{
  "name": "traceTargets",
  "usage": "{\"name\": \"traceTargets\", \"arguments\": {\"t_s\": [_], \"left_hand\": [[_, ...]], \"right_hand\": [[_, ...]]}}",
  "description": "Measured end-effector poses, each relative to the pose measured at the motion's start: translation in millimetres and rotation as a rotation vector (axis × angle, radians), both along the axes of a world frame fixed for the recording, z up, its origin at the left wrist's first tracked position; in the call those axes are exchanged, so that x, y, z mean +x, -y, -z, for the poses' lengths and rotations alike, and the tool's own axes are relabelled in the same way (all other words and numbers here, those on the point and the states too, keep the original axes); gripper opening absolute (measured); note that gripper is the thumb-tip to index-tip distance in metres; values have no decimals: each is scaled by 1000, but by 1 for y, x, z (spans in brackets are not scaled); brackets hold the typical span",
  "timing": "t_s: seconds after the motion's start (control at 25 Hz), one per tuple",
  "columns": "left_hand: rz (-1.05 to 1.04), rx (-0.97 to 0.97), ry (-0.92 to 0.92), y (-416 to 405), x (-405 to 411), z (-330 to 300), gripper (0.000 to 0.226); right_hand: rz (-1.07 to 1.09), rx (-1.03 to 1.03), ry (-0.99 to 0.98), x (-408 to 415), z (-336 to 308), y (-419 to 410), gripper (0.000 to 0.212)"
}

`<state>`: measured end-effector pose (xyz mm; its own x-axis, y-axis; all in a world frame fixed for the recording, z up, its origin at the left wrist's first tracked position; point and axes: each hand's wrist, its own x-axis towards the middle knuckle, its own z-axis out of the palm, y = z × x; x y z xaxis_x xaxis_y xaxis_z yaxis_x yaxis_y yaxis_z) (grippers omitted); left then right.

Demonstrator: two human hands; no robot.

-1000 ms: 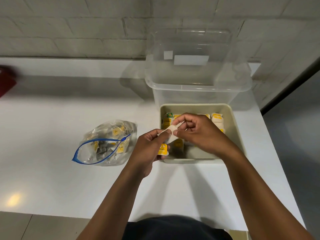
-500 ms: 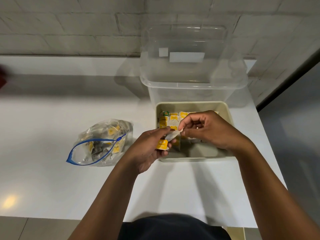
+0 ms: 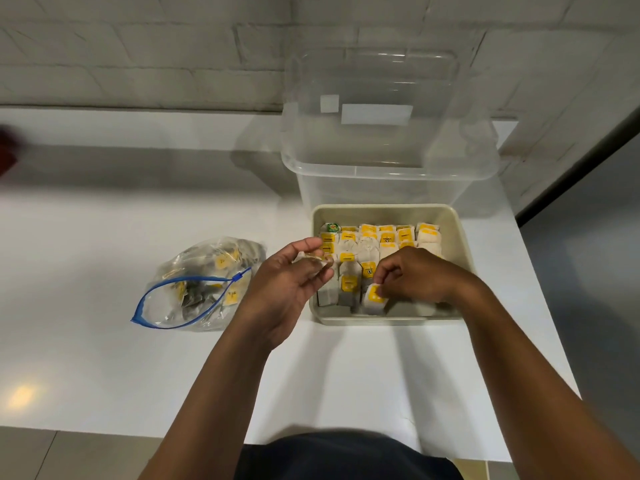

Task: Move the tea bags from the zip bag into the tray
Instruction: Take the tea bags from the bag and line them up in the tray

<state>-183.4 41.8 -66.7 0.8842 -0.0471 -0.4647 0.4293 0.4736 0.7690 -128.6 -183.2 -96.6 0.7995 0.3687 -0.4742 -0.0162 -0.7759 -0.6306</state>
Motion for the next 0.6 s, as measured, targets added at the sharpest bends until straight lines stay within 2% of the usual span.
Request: {"name": "traceTargets", "arguments": {"t_s": [0.12,0.28,0.6], "left_hand": [[25,80,35,2,-6,5,18],[14,254,100,10,-10,8,17],[-1,348,106,22,-15,11,15]], "right_hand": [[6,-46,22,6,15,-5,7],[66,-65,134,12,31,-7,16],[24,-161,257,19,36,-11,15]]}}
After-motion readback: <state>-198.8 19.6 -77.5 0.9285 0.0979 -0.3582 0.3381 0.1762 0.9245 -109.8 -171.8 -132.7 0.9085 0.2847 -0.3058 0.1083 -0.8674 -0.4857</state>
